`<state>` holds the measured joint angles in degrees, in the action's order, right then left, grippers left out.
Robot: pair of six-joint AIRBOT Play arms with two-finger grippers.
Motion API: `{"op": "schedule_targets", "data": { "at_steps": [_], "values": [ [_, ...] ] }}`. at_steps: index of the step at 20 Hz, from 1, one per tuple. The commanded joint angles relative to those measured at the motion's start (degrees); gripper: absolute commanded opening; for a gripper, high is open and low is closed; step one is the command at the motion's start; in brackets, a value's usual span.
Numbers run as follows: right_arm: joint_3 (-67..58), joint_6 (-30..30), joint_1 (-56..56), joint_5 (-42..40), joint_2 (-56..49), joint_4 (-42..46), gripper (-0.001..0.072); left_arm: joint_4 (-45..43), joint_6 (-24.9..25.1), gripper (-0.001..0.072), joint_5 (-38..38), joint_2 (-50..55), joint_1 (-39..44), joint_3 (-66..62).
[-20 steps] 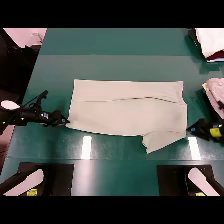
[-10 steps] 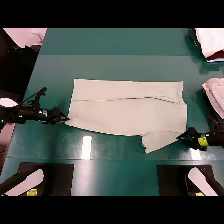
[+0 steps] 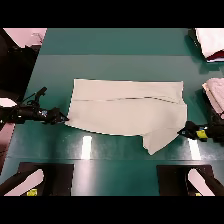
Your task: Fold the shirts.
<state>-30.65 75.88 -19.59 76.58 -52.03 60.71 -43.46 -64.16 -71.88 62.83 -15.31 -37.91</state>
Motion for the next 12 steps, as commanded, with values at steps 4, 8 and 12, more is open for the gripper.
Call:
{"op": "schedule_targets", "data": {
  "at_steps": [4, 8, 12],
  "values": [
    [-6.2, 0.2, 0.7, 13.2, 13.2, 13.6, 0.0018, -7.8, -2.2, 0.0024, -9.3, -11.2, 0.0, 0.0],
    [-6.1, 1.1, 0.7, 10.5, 20.5, 11.1, 0.0019, -7.6, -6.1, 0.0024, -12.5, -15.1, 0.0, 0.0],
    [-6.7, 1.1, 0.7, 3.2, 18.5, 2.9, 0.0018, -5.8, -7.0, 0.0024, -1.5, -14.2, 3.0, -0.8]
  ]
}}
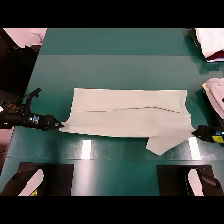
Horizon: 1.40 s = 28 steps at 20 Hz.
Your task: Fold the shirts.
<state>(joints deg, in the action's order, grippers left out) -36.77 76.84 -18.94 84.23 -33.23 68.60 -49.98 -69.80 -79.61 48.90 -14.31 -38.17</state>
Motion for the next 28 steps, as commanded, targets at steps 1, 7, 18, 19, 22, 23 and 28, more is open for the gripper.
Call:
{"op": "schedule_targets", "data": {
  "at_steps": [1, 7, 18, 19, 22, 23, 28],
  "values": [
    [-1.6, 0.1, 0.0, -5.2, -2.8, -6.3, 0.0018, 0.7, -1.4, 0.0024, 9.6, 0.4, 4.1, -1.2],
    [-14.2, 0.1, 8.2, -11.0, -21.6, -5.4, 0.0018, 0.7, -5.3, 0.0025, 24.0, 12.7, 9.4, -10.1],
    [-37.2, 1.4, 14.2, -12.3, -48.7, -5.4, 0.0018, 2.5, -5.4, 0.0025, 32.2, 27.5, 9.4, -19.2],
    [-38.4, 1.4, 14.2, -12.3, -50.0, -5.4, 0.0018, 2.6, -5.4, 0.0025, 33.5, 27.6, 9.4, -19.2],
    [-41.7, 1.3, 14.2, -12.3, -53.4, -6.0, 0.0019, 4.3, -5.2, 0.0026, 36.5, 28.2, 9.4, -19.2],
    [-42.5, 1.3, 14.2, -12.4, -54.2, -6.0, 0.0019, 5.0, -5.2, 0.0026, 37.2, 28.7, 9.4, -19.2],
    [-43.6, 1.8, 14.1, -17.2, -55.7, -9.1, 0.0455, 11.4, -5.2, 0.0601, 41.0, 30.4, 9.4, -19.8]
  ]
}}
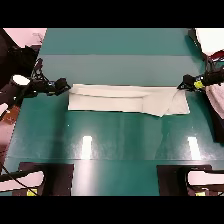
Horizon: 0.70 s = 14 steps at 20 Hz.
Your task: Fold the shirts.
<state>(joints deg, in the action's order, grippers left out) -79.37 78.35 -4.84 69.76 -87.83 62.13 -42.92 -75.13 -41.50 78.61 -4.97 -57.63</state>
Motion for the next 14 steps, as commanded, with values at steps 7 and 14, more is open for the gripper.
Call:
{"op": "schedule_targets", "data": {
  "at_steps": [7, 14],
  "values": [
    [-0.2, -6.1, -9.1, 7.5, 0.0, -9.6, 0.0570, 7.2, 3.6, 0.0165, -11.5, 0.7, 0.9, -9.5],
    [3.8, -9.1, -18.9, 11.6, -5.5, -9.7, 0.0571, 5.9, 5.6, 0.0026, -11.8, 0.7, 11.2, -9.4]
  ]
}}
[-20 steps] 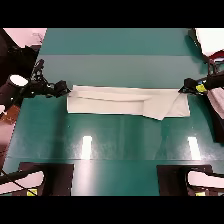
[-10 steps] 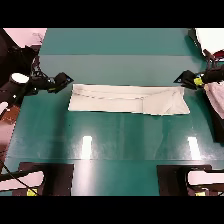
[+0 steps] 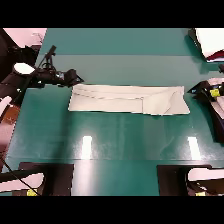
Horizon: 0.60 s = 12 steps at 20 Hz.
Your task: Fold the shirts.
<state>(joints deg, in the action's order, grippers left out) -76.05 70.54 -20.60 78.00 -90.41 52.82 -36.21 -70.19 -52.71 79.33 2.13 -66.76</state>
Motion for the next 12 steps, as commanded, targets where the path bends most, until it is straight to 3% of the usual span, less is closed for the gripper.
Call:
{"op": "schedule_targets", "data": {
  "at_steps": [1, 6, 12],
  "values": [
    [-0.9, -1.8, -3.2, 5.1, -5.4, -0.4, 0.0571, -1.3, 0.6, 0.0026, -0.7, 0.0, 5.6, -0.3],
    [-7.0, -3.7, -0.4, 8.9, -14.1, -0.9, 0.0570, -3.8, -0.6, 0.0026, -1.4, 0.9, 12.3, -0.3],
    [-7.1, -6.0, 4.4, 8.5, -15.8, -2.1, 0.0545, -4.1, -2.1, 0.0026, -1.2, 3.8, 17.1, -0.3]
  ]
}}
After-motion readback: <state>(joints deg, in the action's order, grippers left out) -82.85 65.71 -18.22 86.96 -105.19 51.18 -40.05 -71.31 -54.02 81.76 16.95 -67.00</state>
